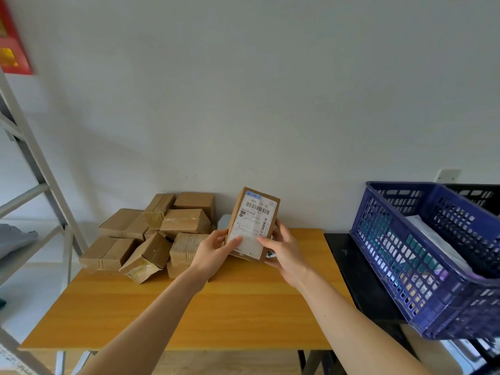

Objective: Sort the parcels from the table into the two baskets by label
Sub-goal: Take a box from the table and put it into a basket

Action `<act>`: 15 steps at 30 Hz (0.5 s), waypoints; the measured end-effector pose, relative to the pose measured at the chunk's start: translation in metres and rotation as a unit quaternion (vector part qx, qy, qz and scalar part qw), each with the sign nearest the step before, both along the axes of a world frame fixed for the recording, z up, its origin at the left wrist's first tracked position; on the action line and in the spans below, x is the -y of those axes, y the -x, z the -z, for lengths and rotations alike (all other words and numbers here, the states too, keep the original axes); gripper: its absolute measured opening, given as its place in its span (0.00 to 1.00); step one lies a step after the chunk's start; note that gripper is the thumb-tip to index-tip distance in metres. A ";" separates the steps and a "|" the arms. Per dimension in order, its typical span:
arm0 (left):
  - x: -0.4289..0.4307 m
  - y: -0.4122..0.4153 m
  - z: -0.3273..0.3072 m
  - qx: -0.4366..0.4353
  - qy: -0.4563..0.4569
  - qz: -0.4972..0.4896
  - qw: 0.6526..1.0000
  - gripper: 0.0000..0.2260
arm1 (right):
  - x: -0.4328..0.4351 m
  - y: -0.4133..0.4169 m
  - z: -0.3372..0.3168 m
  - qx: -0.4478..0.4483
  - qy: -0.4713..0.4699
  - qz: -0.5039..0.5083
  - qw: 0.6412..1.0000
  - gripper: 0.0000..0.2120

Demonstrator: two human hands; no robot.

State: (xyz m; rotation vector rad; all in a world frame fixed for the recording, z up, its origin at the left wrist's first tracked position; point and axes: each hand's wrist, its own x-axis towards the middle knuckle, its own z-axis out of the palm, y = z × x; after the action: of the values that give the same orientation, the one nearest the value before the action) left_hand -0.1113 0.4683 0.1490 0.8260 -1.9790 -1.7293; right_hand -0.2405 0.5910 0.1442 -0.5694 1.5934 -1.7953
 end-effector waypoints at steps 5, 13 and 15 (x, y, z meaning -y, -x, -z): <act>-0.003 0.008 0.001 -0.006 0.007 0.041 0.999 0.24 | -0.015 0.001 0.002 -0.008 -0.018 0.026 0.999 0.27; -0.016 0.033 0.009 0.000 0.002 0.114 0.994 0.24 | -0.048 0.008 0.010 0.007 -0.052 0.086 0.995 0.30; -0.023 0.043 0.012 0.005 -0.002 0.128 0.992 0.25 | -0.060 0.012 0.012 0.009 -0.062 0.097 0.993 0.31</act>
State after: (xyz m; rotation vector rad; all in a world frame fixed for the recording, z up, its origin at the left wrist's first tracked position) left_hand -0.1541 0.4910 0.1372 0.6028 -2.1681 -1.8713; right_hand -0.2521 0.6509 0.1326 -0.3503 1.7860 -1.8171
